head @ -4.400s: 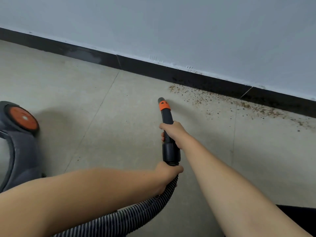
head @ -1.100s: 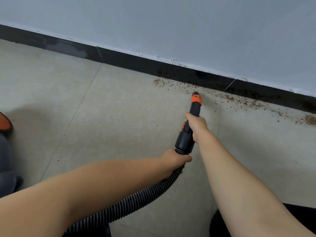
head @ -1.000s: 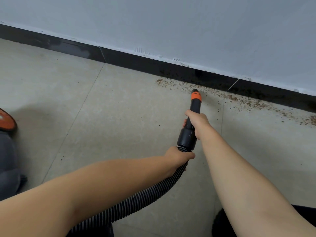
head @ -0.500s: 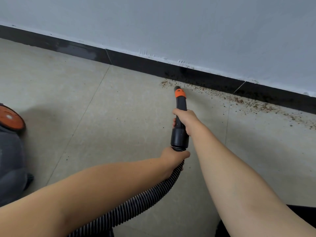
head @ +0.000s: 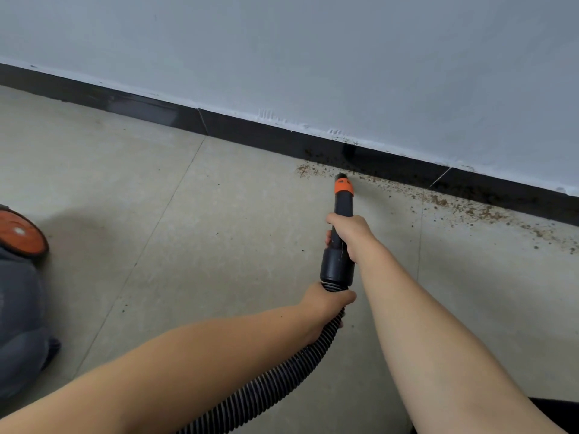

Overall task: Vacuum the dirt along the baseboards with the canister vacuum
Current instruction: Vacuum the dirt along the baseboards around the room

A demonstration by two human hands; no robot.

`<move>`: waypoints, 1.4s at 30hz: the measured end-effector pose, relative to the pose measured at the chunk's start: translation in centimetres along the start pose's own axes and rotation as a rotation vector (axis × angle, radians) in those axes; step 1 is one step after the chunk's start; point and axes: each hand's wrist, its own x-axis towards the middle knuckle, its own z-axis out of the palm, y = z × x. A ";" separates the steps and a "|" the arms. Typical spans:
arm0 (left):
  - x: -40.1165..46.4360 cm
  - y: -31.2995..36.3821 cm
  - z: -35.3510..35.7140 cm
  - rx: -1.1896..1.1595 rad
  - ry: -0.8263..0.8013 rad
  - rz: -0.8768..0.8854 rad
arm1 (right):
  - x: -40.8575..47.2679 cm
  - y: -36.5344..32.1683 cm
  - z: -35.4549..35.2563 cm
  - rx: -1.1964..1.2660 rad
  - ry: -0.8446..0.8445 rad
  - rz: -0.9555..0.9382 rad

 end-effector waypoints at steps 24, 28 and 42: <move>0.4 0.0 -2.0 0.153 -0.028 -0.015 | 0.2 0.8 0.3 0.092 0.106 0.017; 1.0 0.7 -0.6 0.152 -0.045 0.001 | 0.8 0.1 -1.5 0.094 0.134 0.019; 0.9 -0.5 -3.2 -0.035 0.105 0.050 | 0.7 -0.7 4.6 -0.068 -0.089 -0.019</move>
